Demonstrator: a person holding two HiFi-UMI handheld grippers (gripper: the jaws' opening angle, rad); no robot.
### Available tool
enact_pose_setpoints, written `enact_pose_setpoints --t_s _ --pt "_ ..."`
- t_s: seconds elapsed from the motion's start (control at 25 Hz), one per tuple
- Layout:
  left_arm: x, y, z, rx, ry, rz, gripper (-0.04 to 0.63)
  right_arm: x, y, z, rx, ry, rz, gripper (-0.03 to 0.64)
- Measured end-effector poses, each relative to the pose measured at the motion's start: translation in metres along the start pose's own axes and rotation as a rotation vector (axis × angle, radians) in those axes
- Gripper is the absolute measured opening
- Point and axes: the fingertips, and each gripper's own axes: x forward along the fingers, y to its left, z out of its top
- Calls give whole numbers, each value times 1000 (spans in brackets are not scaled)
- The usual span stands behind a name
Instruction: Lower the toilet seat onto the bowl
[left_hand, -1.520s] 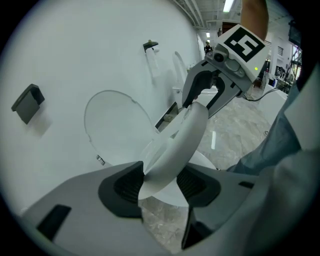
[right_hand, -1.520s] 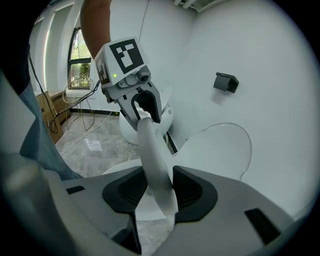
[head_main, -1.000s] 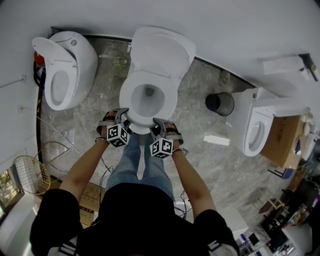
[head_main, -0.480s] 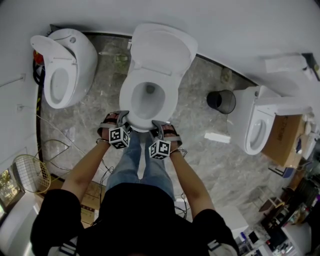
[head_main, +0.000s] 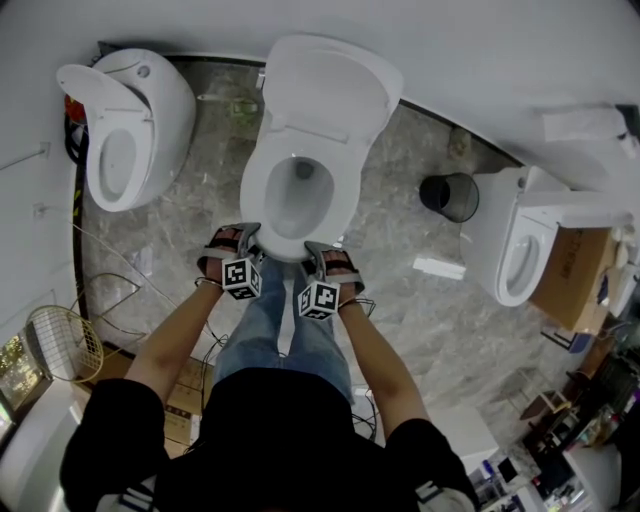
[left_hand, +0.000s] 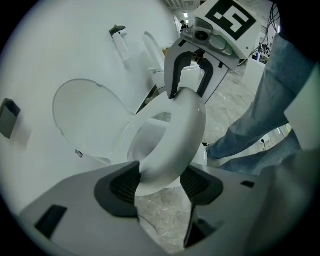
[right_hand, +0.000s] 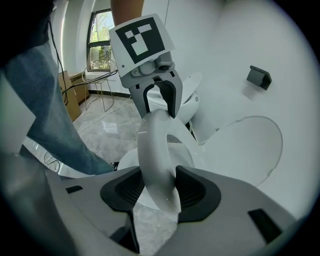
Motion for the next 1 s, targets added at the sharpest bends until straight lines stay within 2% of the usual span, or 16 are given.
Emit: enact_pose_setpoints --t_s 0.6,0.88,1.0 --pt "25 -32 -21 61 57 7 267 25 36 -13 -45 50 22 230" --pt "33 -39 -24 92 90 32 268 33 48 -22 -78 101 23 235" --pt "33 -38 -27 75 102 63 272 31 48 -19 -70 113 5 235"
